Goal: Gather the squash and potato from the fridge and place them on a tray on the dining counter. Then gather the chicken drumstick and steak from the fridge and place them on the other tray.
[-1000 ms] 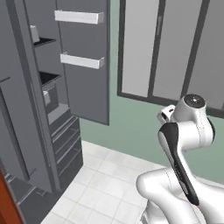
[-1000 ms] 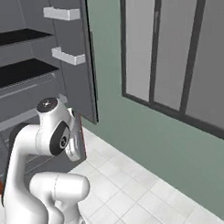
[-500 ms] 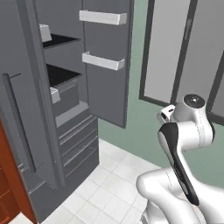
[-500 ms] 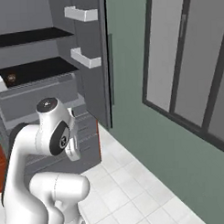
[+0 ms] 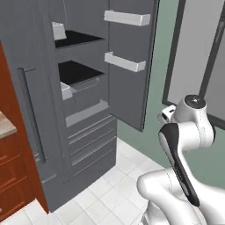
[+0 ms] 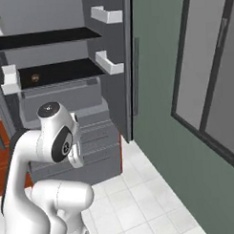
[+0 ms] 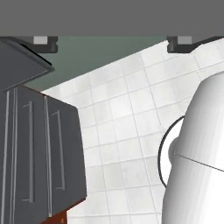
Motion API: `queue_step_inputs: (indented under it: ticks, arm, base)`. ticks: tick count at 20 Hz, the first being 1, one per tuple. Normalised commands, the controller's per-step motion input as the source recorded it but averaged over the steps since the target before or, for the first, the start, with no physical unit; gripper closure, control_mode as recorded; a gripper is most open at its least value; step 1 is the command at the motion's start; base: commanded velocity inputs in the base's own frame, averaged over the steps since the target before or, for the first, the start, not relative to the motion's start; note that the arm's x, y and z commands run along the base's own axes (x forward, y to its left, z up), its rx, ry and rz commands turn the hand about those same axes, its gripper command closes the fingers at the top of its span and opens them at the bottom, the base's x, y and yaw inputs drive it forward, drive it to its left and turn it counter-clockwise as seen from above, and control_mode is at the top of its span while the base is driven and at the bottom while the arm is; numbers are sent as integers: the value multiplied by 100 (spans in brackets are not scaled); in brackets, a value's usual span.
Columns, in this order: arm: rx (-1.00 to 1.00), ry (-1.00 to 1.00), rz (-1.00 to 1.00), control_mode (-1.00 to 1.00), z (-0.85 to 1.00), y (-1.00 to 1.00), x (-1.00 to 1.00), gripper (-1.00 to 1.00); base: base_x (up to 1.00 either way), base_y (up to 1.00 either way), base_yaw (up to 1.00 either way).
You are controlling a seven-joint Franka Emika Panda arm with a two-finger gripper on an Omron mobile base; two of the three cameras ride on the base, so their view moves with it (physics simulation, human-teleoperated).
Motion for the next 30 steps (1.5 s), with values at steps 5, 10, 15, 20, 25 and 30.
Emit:
queue_step_inputs:
  ticks: [5,10,15,20,25,30]
  arm:
    - [0,0,0,100,0,0,0,-100]
    - [0,0,0,100,0,0,0,-100]
    - [0,0,0,100,0,0,0,-100]
    - [0,0,0,100,0,0,0,-100]
    - [0,0,0,100,0,0,0,-100]
    - [0,0,0,100,0,0,0,-100]
  base:
    - [22,-33,36]
    - [32,-31,35]
    - [40,-32,35]
    - [43,-32,34]
    - [50,-30,29]
    - [54,-29,22]
